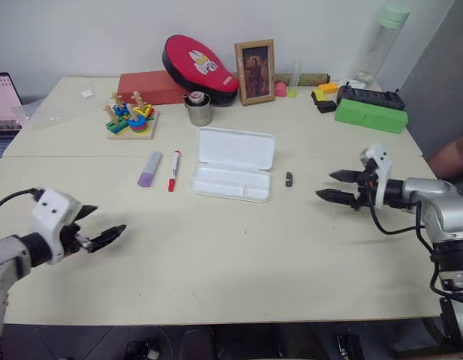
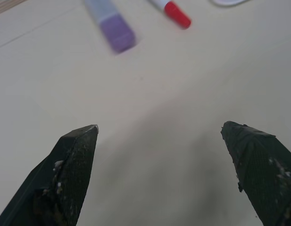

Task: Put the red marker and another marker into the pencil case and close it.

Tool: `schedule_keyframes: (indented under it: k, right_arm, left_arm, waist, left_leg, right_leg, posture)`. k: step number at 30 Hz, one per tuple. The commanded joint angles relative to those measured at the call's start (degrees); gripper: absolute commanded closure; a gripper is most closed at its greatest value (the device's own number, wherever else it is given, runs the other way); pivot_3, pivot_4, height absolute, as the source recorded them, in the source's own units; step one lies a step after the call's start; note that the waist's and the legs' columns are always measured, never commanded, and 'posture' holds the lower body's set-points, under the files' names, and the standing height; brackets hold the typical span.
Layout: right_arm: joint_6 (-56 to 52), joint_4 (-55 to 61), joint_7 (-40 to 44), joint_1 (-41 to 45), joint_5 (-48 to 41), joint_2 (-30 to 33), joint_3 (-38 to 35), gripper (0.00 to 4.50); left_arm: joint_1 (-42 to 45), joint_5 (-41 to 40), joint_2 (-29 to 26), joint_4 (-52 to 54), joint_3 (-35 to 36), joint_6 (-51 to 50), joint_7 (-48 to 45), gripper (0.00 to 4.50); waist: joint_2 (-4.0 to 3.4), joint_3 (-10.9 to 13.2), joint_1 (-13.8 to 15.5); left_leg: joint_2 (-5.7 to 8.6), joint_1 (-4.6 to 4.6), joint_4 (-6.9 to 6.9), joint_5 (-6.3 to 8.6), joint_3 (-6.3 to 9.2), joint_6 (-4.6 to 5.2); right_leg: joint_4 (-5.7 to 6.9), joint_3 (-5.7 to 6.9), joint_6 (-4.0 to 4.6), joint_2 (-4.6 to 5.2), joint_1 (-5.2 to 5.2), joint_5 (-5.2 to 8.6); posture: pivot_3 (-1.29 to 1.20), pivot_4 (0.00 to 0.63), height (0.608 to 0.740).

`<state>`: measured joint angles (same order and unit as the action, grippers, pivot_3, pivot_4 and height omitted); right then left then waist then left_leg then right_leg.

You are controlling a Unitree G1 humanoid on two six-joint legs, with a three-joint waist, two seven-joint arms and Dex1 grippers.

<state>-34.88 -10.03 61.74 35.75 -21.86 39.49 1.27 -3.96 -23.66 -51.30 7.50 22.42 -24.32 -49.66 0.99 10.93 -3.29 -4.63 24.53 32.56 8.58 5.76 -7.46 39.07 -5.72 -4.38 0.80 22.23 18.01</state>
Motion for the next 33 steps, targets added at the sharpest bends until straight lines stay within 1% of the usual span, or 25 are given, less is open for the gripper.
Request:
schedule_keyframes:
  k: [1, 3, 8, 12, 15, 18, 20, 21, 23, 30, 31, 33]
  right_arm:
    - [-0.8, 5.9, -0.6, 4.4, 0.1, -6.2, 5.9, 0.0]
    - [0.7, 4.0, -1.5, 6.5, 2.9, -9.6, 9.3, 0.0]
    - [3.8, -3.4, -3.4, 10.6, 8.6, -15.6, 15.3, 0.0]
    - [4.4, -7.8, -3.1, 12.8, 12.8, -18.0, 19.4, 0.0]
    - [3.4, -9.5, -2.8, 13.5, 15.6, -18.2, 21.9, 0.56]
    - [3.9, -10.8, -3.1, 13.6, 17.8, -18.3, 23.1, 1.38]
    - [4.6, -11.3, -3.6, 13.6, 18.6, -18.6, 23.1, 1.9]
    - [4.4, -11.5, -4.0, 13.7, 18.6, -19.1, 22.6, 2.07]
    - [5.2, -11.4, -3.7, 13.6, 18.7, -19.5, 22.2, 2.56]
    - [6.6, -9.9, -3.1, 12.7, 18.5, -19.9, 21.6, 4.36]
    - [6.7, -9.4, -2.8, 12.6, 18.4, -19.8, 21.6, 4.48]
    - [7.2, -6.4, -1.3, 11.3, 17.3, -19.4, 21.5, 4.48]
  left_arm:
    - [3.4, -1.7, 3.3, 9.2, -6.2, -0.8, 0.8, 0.05]
    - [6.0, -2.0, 5.4, 11.2, -9.1, -1.0, 1.4, 0.05]
    - [10.6, -2.6, 8.8, 14.3, -15.1, -3.1, 1.7, 0.05]
    - [12.9, -2.1, 11.3, 15.5, -18.4, -3.6, 2.6, 0.05]
    - [13.7, -2.8, 12.6, 16.4, -18.4, -4.2, 3.4, 0.0]
    - [14.0, -3.7, 13.1, 17.0, -17.6, -4.7, 4.0, 0.0]
    - [13.9, -3.9, 13.0, 17.0, -17.4, -4.7, 4.1, 0.0]
    - [13.8, -3.9, 12.9, 16.9, -17.3, -4.6, 4.2, 0.0]
    - [13.7, -4.1, 13.0, 16.9, -17.2, -4.6, 4.3, 0.0]
    - [13.2, -5.1, 13.8, 16.9, -16.6, -4.7, 4.4, 0.0]
    - [13.1, -5.1, 13.7, 16.9, -16.5, -4.7, 4.4, 0.0]
    - [12.5, -5.6, 13.5, 17.1, -15.8, -4.8, 4.3, 0.0]
  waist:
    - [-0.01, 0.0, -0.1]
    - [0.0, 0.0, -0.1]
    - [0.0, 0.0, 0.3]
    - [0.01, 0.0, 0.2]
    - [0.01, 0.0, 0.1]
    - [0.01, 0.0, 0.1]
    - [0.01, 0.0, 0.1]
    - [0.01, 0.0, 0.1]
    - [0.01, 0.0, 0.1]
    - [0.01, 0.0, 0.1]
    - [0.01, 0.0, 0.1]
    - [0.01, 0.0, 0.0]
  left_leg:
    - [0.0, 0.0, 0.02, 0.0, 0.01, 0.0]
    - [-0.02, 0.0, 0.07, 0.0, 0.03, 0.0]
    - [0.02, 0.14, 0.2, 0.0, 0.17, 0.0]
    - [0.02, 0.17, 0.25, 0.0, 0.24, 0.0]
    - [0.02, 0.17, 0.25, -0.01, 0.28, 0.0]
    - [0.02, 0.17, 0.25, -0.01, 0.29, 0.0]
    - [0.02, 0.17, 0.26, -0.01, 0.3, 0.0]
    - [0.02, 0.16, 0.27, -0.01, 0.3, 0.0]
    - [0.02, 0.16, 0.27, -0.01, 0.31, 0.0]
    - [0.02, 0.16, 0.27, -0.01, 0.31, 0.0]
    - [0.02, 0.16, 0.27, -0.01, 0.31, 0.0]
    - [0.02, 0.16, 0.27, -0.01, 0.31, 0.0]
  right_leg:
    - [0.01, 0.0, 0.03, -0.01, -0.01, -0.02]
    - [0.04, 0.01, 0.14, -0.05, -0.01, -0.09]
    - [0.04, 0.11, 0.21, -0.05, -0.02, -0.15]
    - [0.05, 0.17, 0.2, -0.06, -0.04, -0.16]
    - [0.08, 0.19, 0.2, -0.06, -0.03, -0.17]
    - [0.08, 0.2, 0.2, -0.06, -0.04, -0.17]
    - [0.1, 0.21, 0.2, -0.06, -0.04, -0.17]
    - [0.11, 0.21, 0.2, -0.06, -0.05, -0.17]
    - [0.11, 0.22, 0.2, -0.06, -0.06, -0.17]
    - [0.11, 0.22, 0.2, -0.06, -0.06, -0.17]
    - [0.11, 0.22, 0.2, -0.06, -0.06, -0.17]
    - [0.11, 0.22, 0.2, -0.06, -0.06, -0.17]
  posture:
    - [0.0, 0.15, 0.74]
    - [0.0, 0.15, 0.74]
    - [0.0, 0.15, 0.74]
    - [0.0, 0.15, 0.74]
    - [0.0, 0.15, 0.74]
    - [0.0, 0.15, 0.74]
    - [0.0, 0.15, 0.74]
    - [0.0, 0.15, 0.74]
    - [0.0, 0.15, 0.74]
    - [0.0, 0.15, 0.74]
    - [0.0, 0.15, 0.74]
    - [0.0, 0.15, 0.74]
